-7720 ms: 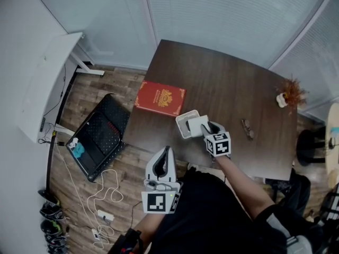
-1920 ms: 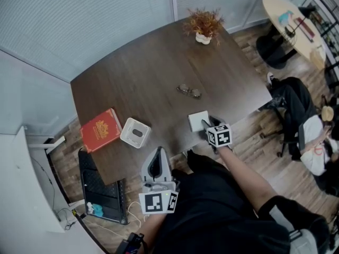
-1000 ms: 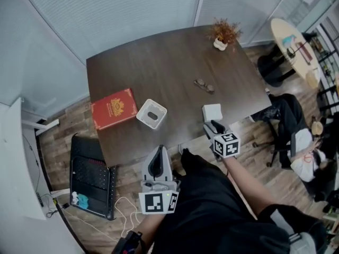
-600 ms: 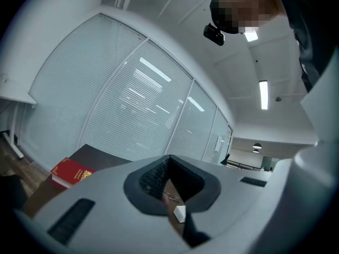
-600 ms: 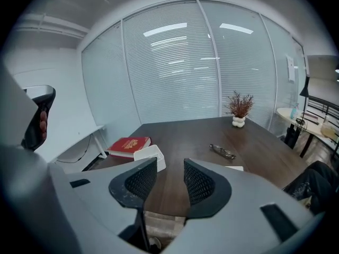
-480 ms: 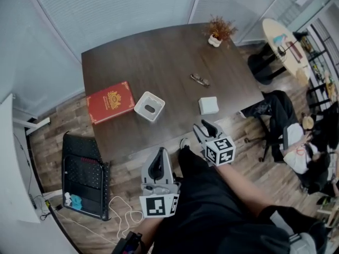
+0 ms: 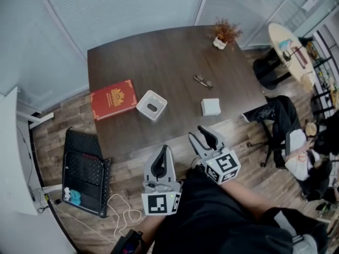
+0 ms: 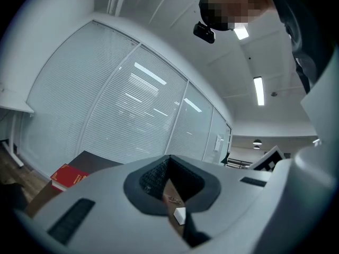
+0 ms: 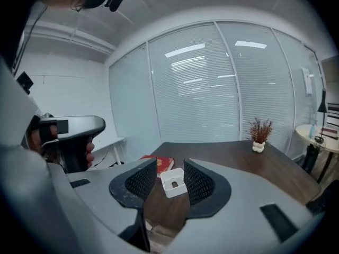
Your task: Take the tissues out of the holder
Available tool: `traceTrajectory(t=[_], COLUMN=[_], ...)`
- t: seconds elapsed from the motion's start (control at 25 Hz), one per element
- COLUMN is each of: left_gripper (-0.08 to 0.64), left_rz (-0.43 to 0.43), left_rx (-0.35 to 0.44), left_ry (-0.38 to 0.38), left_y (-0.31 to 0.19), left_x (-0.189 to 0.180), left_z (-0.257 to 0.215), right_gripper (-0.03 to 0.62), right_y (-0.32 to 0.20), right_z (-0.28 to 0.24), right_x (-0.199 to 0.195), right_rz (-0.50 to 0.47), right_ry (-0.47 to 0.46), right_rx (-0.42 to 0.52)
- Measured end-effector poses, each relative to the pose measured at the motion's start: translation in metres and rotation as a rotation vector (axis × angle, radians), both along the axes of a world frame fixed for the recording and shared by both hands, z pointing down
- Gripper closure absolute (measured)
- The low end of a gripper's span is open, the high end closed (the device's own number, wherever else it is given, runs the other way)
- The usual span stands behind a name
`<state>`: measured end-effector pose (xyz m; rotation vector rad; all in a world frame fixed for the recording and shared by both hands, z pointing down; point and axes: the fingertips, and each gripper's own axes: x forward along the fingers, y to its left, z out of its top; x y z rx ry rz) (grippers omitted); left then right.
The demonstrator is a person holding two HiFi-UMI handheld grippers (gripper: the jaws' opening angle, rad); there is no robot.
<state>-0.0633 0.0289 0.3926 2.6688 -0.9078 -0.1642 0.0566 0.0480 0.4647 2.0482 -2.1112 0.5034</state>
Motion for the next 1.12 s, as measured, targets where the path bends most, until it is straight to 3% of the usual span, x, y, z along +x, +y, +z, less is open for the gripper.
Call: traceTrajectory(t=[0.2,0.44,0.8,1.0,1.12], left_gripper=[0.563,0.563,0.563,0.563,0.563], left_rz=[0.020,0.070,0.050,0.034,0.028], left_rx=[0.016,0.112,0.121,0.123,0.130], left_ry=[-0.003,-0.047,-0.050,-0.048,-0.046], left_y=[0.008,0.034,0.043,0.053,0.061], left_x=[0.037,0.076,0.114,0.130,0.140], left_z=[-0.010,-0.025,-0.031,-0.034,-0.036], right_gripper=[0.433,0.433,0.434,0.566,0.583], right_y=[0.025,0.048,0.068,0.084,0.092], right_z=[-0.041,-0.076,-0.111,-0.119,-0.121], right_x=[0.029,0.062,0.113,0.129,0.140], right_rz=[0.064,0.086,0.098,0.113,0.111], right_ry=[-0.015,0.036,0.082,0.093,0.096], right_rx=[0.104,0.188,0.274,0.312,0.319])
